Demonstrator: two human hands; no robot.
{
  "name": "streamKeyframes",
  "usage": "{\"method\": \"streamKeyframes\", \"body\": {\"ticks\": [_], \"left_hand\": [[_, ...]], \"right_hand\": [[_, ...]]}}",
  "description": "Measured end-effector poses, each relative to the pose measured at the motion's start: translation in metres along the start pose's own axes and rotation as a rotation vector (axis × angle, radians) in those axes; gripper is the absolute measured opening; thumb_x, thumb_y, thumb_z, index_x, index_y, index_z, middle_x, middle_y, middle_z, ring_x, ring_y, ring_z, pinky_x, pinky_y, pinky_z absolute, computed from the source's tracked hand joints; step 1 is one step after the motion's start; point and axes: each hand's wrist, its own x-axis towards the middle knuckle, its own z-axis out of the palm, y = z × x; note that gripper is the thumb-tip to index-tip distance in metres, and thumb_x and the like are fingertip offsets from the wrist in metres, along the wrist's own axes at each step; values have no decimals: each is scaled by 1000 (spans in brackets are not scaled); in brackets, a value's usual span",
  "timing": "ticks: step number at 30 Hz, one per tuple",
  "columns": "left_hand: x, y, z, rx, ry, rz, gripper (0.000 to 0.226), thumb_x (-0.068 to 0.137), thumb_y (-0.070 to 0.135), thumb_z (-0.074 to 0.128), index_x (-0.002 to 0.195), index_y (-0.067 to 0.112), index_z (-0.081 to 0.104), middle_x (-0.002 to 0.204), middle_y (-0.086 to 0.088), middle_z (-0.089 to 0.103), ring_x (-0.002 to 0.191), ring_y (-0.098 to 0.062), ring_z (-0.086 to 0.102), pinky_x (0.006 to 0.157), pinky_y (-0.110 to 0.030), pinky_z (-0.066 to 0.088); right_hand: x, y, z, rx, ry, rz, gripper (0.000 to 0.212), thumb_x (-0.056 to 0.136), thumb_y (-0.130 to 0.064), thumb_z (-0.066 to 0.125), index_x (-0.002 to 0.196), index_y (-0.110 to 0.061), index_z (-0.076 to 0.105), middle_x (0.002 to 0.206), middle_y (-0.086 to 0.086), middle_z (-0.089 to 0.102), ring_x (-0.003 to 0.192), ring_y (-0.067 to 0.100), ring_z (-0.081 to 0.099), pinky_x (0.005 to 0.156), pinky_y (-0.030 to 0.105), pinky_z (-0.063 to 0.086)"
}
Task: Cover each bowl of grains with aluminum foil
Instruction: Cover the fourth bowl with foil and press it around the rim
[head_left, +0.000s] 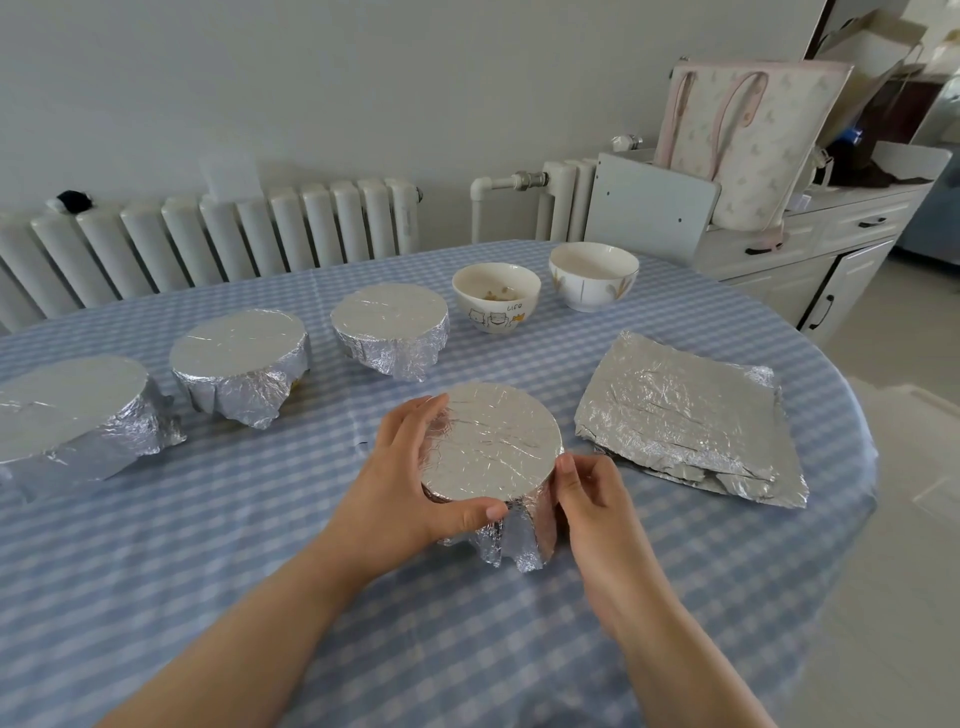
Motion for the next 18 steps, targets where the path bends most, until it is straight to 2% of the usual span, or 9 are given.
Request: {"method": "streamKeyframes", "body": {"ticks": [4, 10, 18], "left_hand": [[0, 1, 0, -3, -6, 2, 130, 36, 90, 68, 146, 34, 29, 141, 20, 30, 128, 8, 35, 103, -11, 27], [1, 0, -3, -5, -27, 9, 130, 37, 89, 69, 147, 35, 26, 143, 20, 27, 131, 7, 34, 108, -18, 29], [1, 1, -3, 9, -37, 4, 132, 38, 89, 69, 150, 33, 24, 144, 21, 25, 132, 5, 33, 109, -20, 29]], "right_hand": [[-1, -2, 9, 38, 95, 52, 24, 98, -33, 51, 90, -11, 55, 81, 2, 65, 72, 11, 62, 67, 28, 48], [0, -8, 12, 61, 154, 113, 24, 99, -31, 52, 87, -11, 55, 73, -2, 59, 62, 7, 54, 60, 23, 43], [8, -9, 15, 62, 181, 151, 14, 99, -22, 50, 95, -11, 57, 82, 2, 63, 67, 10, 57, 62, 26, 45]]}}
